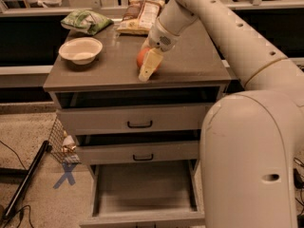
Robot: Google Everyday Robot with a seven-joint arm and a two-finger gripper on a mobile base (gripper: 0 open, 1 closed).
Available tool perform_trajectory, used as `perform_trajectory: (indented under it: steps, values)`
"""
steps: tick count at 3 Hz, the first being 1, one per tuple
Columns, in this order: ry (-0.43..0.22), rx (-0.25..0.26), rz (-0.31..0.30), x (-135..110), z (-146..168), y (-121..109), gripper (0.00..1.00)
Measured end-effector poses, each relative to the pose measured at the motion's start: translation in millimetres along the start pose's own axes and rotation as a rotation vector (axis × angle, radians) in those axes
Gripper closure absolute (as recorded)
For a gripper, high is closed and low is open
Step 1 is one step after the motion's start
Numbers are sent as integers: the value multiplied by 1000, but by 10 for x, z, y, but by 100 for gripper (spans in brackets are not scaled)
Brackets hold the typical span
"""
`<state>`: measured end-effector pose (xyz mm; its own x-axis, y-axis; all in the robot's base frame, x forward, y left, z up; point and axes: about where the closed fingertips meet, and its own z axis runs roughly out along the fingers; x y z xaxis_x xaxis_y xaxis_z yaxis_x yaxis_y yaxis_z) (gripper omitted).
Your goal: Place apple into bottom drawer
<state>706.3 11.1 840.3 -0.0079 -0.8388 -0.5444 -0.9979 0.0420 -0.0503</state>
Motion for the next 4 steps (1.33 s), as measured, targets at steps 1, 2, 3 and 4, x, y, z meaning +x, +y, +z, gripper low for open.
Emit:
perform_trajectory:
  steps: [1,2,3,4]
  values:
    - [51,-36,-35,54,243,44,41]
    - [51,-36,-35,14,182,41,65]
    - [51,-36,-35,13,179,41,88]
    - [12,41,-23,84,-235,170,100]
